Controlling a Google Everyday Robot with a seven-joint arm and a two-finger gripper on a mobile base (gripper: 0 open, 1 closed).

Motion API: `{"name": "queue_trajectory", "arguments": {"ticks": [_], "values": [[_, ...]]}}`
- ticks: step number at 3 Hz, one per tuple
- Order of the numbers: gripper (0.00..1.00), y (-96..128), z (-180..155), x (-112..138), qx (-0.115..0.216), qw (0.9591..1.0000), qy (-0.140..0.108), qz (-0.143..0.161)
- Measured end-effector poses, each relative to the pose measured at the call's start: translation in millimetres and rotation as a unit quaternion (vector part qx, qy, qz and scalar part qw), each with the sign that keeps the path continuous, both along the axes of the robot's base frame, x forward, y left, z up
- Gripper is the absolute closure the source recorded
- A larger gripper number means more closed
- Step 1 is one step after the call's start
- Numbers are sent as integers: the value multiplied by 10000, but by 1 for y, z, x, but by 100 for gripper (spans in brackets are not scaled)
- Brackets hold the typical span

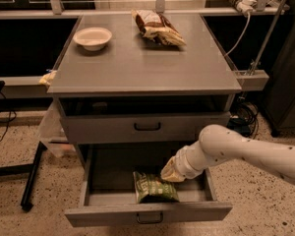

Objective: Pick green jalapeno chip bag from middle drawer and place on counter

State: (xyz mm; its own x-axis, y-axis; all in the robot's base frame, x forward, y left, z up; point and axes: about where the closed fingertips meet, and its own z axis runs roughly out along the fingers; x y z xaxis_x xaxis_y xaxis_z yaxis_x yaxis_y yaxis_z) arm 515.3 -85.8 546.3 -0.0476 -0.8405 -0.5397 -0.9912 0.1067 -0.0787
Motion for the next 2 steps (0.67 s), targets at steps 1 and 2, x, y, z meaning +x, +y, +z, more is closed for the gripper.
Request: {"name": "queue_trajectory", "arguments": {"ticks": [1, 2], "values": [[82, 16, -41, 9, 266, 9996, 35, 69], [59, 26, -65, 14, 455, 9989, -6, 97]]}}
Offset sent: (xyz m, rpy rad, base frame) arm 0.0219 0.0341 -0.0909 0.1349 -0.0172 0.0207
